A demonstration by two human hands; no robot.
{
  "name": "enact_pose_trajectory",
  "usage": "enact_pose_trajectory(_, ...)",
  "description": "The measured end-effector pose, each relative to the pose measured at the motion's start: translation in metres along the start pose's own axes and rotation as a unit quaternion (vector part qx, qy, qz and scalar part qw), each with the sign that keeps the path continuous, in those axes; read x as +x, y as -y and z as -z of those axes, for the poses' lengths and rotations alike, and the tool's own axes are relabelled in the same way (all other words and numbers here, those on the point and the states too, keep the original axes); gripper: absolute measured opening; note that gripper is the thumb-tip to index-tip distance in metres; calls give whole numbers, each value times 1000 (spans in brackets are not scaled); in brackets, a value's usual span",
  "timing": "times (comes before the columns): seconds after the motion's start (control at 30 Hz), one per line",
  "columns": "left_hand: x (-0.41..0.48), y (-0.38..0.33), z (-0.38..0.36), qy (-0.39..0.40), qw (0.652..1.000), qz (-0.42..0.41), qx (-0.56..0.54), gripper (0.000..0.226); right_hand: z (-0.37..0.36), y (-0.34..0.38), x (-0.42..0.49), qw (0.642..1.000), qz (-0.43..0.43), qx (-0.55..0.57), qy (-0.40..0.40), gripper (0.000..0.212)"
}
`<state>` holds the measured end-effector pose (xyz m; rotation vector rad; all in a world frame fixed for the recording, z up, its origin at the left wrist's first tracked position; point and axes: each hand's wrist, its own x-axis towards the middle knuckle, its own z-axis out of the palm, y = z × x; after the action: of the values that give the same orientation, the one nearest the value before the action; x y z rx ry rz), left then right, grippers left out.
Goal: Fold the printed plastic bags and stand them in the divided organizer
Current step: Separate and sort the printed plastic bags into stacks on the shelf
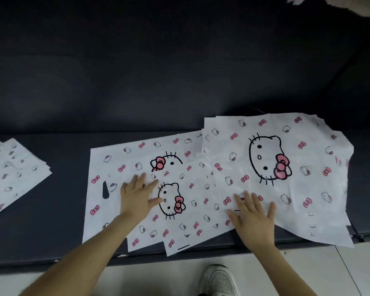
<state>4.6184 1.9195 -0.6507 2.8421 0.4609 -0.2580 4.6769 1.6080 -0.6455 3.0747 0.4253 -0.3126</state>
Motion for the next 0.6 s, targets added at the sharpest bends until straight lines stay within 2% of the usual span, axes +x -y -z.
enact_pose_trajectory(0.07,-2,17,3,10,1000,8,15,71,-1,-3,1,1000,-4,5,-13,113)
enact_pose_trajectory(0.13,-8,34,5,-13,1000,3,-8,69,5,2,1,1000,-14,4,-4,115)
enact_pose_trajectory(0.2,-13,49,6,-57,998,-3,-21,57,11,15,-3,1000,12,2,-22,100)
enact_pose_trajectory(0.27,-14,63,6,-111,993,6,-44,37,12,32,-10,996,81,27,-36,85)
enact_pose_trajectory(0.37,-16,78,14,-144,988,25,-57,24,2,59,-22,983,178,39,-23,76)
enact_pose_trajectory(0.47,-20,100,31,-156,975,118,-109,18,-11,72,-25,984,172,47,23,75)
enact_pose_trajectory(0.53,-23,120,45,-164,964,161,-131,19,-13,81,-24,985,163,58,4,64)
enact_pose_trajectory(0.6,-26,138,57,-172,965,165,-112,18,-12,92,-25,983,167,71,-9,50)
